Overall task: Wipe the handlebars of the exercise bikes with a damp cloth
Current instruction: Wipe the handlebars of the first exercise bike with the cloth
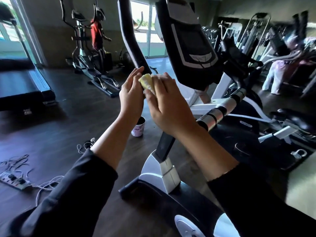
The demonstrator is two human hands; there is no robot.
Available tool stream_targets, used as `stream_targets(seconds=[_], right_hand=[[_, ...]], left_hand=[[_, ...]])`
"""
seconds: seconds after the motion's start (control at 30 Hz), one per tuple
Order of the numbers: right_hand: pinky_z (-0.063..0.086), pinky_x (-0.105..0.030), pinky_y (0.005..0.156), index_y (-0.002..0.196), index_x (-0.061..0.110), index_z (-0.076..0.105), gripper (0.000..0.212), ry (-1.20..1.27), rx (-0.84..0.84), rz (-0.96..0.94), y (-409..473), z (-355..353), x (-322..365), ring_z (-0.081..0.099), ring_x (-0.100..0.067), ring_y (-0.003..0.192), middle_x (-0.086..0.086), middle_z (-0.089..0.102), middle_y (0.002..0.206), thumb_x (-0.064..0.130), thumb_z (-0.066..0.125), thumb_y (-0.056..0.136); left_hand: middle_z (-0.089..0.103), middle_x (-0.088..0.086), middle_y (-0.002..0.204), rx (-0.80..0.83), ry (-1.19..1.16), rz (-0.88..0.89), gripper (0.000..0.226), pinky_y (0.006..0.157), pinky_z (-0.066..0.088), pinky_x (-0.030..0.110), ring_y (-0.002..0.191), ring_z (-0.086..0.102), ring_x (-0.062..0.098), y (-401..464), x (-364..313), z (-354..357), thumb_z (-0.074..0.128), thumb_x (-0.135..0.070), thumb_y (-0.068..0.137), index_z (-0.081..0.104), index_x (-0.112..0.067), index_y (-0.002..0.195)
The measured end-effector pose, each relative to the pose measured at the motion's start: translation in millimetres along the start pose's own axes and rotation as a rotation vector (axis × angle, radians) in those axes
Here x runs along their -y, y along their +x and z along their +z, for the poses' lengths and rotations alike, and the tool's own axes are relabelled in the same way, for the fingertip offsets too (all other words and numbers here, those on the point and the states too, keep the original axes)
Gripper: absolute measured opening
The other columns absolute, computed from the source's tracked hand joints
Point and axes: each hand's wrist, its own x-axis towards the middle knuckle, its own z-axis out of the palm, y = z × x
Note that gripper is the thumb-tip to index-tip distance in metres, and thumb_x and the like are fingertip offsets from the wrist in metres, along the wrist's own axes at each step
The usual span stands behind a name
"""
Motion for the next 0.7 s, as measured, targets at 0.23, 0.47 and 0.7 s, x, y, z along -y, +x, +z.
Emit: stream_targets(seconds=[0.23, 0.47, 0.7], right_hand=[[0.031, -0.042, 0.114, 0.128, -0.006, 0.052, 0.053, -0.019, 0.018, 0.007, -24.6, -3.0, -8.8, 0.04, -0.038, 0.134, -0.024, 0.052, 0.132, 0.033, 0.034, 0.097], [0.034, -0.025, 0.101, 0.148, 0.004, 0.025, 0.058, 0.177, 0.074, 0.064, 5.8, -11.1, -7.3, 0.043, -0.029, 0.13, -0.019, 0.046, 0.139, 0.028, 0.044, 0.099], [0.032, -0.044, 0.11, 0.131, 0.002, 0.054, 0.041, 0.09, 0.068, -0.018, 2.8, -7.5, -21.4, 0.052, -0.034, 0.117, -0.016, 0.061, 0.115, 0.02, 0.042, 0.097]], left_hand=[[0.065, 0.008, 0.117, -0.004, -0.057, -0.059, 0.031, 0.07, 0.055, 0.023, 0.102, 0.064, 0.022, 0.5, -2.1, 0.0, 0.044, -0.017, 0.099, 0.064, -0.012, 0.122], [0.065, 0.013, 0.124, 0.022, -0.075, -0.069, 0.032, 0.08, 0.056, 0.032, 0.115, 0.061, 0.031, 0.2, -2.0, -1.2, 0.044, -0.016, 0.098, 0.064, -0.011, 0.122], [0.059, 0.015, 0.131, 0.033, -0.089, -0.067, 0.031, 0.073, 0.056, 0.022, 0.119, 0.058, 0.03, 1.3, -0.6, -0.7, 0.046, -0.02, 0.098, 0.065, -0.013, 0.121]])
